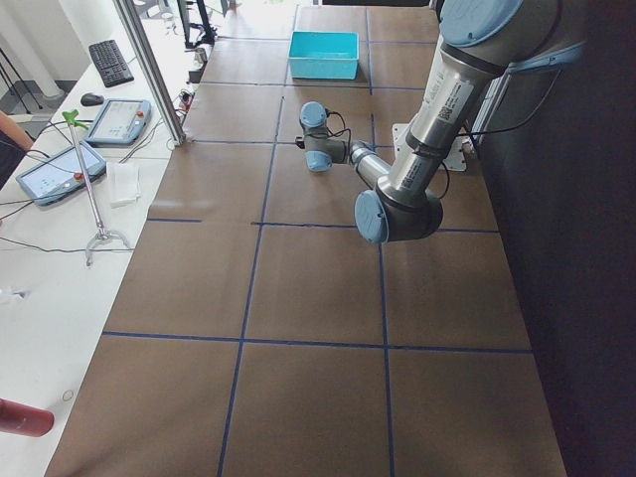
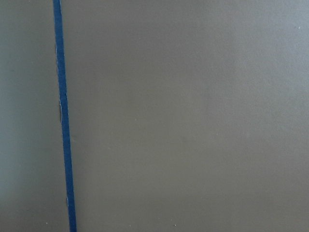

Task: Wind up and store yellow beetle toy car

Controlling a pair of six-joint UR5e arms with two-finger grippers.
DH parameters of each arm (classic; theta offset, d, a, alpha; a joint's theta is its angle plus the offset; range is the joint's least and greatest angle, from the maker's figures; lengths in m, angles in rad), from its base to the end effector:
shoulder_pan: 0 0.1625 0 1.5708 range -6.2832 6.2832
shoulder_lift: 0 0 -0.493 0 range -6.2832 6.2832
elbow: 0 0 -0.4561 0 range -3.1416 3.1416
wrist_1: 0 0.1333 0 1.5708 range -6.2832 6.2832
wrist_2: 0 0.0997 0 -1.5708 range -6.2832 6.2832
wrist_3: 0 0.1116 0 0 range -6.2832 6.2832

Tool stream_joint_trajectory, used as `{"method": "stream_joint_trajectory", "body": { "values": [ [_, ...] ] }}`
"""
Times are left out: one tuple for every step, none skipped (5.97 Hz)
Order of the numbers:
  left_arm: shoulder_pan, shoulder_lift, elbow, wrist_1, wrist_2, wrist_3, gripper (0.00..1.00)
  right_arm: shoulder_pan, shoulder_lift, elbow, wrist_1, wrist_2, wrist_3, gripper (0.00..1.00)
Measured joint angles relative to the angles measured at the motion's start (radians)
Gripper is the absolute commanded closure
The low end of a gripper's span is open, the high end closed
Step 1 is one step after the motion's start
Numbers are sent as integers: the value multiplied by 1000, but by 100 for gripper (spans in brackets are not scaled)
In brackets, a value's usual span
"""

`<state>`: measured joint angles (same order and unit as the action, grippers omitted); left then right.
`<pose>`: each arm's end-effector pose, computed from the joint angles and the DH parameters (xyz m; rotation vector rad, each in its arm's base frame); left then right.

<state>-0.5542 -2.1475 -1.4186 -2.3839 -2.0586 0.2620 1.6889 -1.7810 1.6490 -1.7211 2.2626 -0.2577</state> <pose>0.6463 -0.4953 0.3259 1.0668 0.9234 1.3820 0.1113 -0.4108 0.8150 -0.1378 -0.7254 -0.0356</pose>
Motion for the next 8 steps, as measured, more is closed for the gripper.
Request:
{"method": "stream_joint_trajectory", "body": {
  "values": [
    [-1, 17, -8, -12, -1, 0, 90, 0, 0, 0, 0, 0, 0, 0],
    [-2, 30, -12, -25, -3, 0, 90, 0, 0, 0, 0, 0, 0, 0],
    [-5, 43, -19, -30, -4, 0, 90, -1, 0, 0, 0, 0, 0, 0],
    [-10, 59, -28, -39, -4, 0, 89, -1, 0, 0, 0, 0, 0, 0],
    [-11, 77, -36, -54, -4, 0, 89, -1, 0, 0, 0, 0, 0, 0],
    [-12, 93, -40, -67, -5, 0, 88, -1, 0, 0, 0, 0, 0, 0],
    [-12, 103, -42, -76, -5, 0, 85, 0, 0, 0, 0, 0, 0, 0],
    [-12, 109, -42, -79, -5, 0, 52, 0, 0, 0, 0, 0, 0, 0]
  ]
}}
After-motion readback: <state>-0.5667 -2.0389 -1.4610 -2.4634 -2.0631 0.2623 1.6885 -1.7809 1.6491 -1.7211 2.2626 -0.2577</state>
